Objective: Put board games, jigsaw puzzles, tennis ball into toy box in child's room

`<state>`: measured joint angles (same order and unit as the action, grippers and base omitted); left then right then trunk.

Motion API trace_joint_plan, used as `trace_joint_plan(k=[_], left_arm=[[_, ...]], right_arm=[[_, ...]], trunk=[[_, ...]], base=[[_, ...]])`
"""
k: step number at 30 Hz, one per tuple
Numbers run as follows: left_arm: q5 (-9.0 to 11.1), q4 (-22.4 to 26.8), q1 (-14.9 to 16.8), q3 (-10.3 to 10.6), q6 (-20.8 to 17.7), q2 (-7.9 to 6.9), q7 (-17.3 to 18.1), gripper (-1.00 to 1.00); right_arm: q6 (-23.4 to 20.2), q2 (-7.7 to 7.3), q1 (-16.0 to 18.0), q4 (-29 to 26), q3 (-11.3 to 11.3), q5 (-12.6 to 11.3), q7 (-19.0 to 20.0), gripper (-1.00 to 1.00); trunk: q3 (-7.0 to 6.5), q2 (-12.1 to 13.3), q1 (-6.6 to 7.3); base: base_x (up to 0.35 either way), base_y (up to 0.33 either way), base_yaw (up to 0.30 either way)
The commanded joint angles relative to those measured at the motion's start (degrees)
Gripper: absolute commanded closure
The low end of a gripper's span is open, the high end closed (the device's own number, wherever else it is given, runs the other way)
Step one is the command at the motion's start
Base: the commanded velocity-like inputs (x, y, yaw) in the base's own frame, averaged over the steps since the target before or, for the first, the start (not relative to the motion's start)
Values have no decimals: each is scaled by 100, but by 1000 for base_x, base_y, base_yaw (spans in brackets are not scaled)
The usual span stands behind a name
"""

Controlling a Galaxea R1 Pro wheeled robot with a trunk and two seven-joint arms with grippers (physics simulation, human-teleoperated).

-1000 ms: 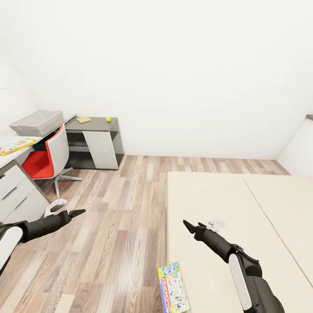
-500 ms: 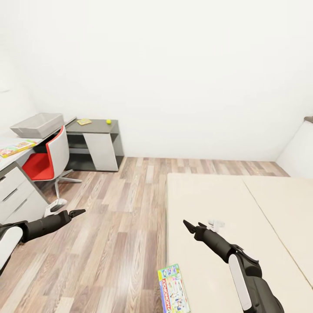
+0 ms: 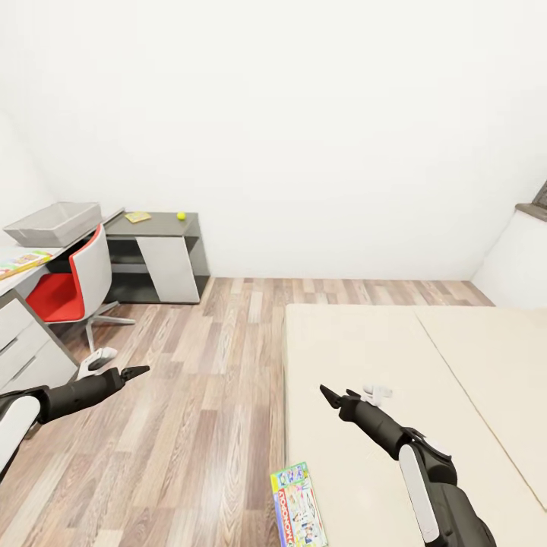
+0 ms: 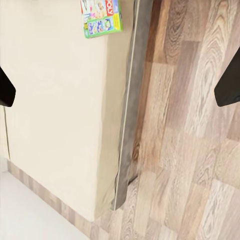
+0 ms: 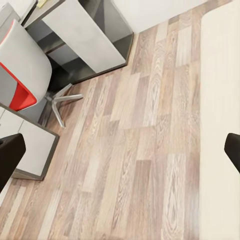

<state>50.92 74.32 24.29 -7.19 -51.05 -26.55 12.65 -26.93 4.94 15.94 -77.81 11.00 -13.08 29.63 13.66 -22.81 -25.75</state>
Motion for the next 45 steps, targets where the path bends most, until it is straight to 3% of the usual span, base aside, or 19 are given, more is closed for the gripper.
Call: trace_joint_plan(k=[1, 14, 33, 45], left_arm=[[-28, 1, 5, -9, -28, 0, 37, -100], [-27, 4, 5, -19, -28, -8, 45, -100], [-28, 4, 5, -19, -28, -17, 45, -100], [-23, 4, 5, -19, -28, -26, 45, -100]], right_arm=[[-49, 7, 5, -4, 15, -37, 17, -100], [-41, 7, 3, -6, -23, -21, 18, -100], [116, 8, 5, -5, -36, -29, -161, -100], [126, 7, 3, -6, -37, -28, -168, -100]], trunk=[[5, -11, -3], [-101, -11, -3], [-117, -11, -3], [-208, -11, -3]], base=[[0, 0, -6], [0, 0, -1], [0, 0, 0], [0, 0, 0]])
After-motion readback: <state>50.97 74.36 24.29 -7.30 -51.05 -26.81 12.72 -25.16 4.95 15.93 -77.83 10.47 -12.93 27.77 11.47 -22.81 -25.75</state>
